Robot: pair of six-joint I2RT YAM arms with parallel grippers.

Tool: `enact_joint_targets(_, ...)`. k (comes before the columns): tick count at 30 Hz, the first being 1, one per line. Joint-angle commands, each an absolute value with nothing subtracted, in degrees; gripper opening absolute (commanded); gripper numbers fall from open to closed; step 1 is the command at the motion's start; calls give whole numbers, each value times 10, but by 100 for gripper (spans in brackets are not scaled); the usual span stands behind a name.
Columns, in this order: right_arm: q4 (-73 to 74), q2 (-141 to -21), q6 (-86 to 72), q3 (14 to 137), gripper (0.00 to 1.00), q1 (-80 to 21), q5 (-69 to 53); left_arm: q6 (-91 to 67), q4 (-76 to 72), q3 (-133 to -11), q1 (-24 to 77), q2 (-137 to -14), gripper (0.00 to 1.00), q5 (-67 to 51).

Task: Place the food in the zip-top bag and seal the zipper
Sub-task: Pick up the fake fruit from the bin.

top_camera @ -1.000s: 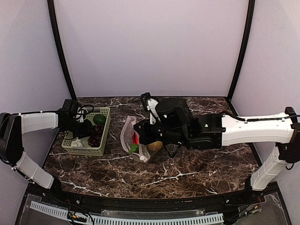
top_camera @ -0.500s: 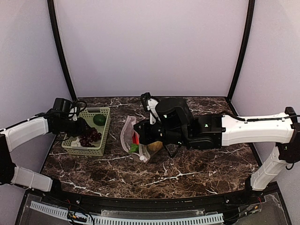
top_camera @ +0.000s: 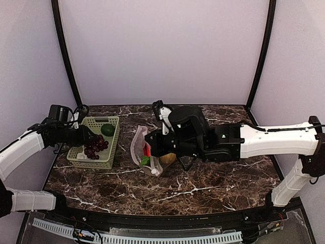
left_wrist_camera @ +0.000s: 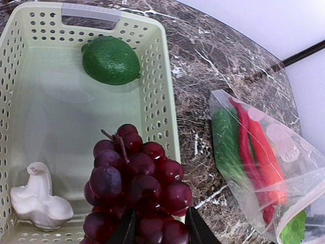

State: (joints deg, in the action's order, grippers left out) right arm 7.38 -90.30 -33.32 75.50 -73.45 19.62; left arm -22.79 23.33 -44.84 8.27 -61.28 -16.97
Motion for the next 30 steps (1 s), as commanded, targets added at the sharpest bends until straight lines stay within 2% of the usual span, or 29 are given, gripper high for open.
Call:
enact_joint_targets(1,59,-888,-333,754,0,-732,208,-197,261,-464,85,-567,30,-242)
enact_joint_targets(13,56,-898,-328,766,0,-732,201,-206,255,-492,150,-496,29,-365)
enact_joint_targets(30,49,-906,-328,780,0,-733,183,-300,138,-536,277,-503,29,-355)
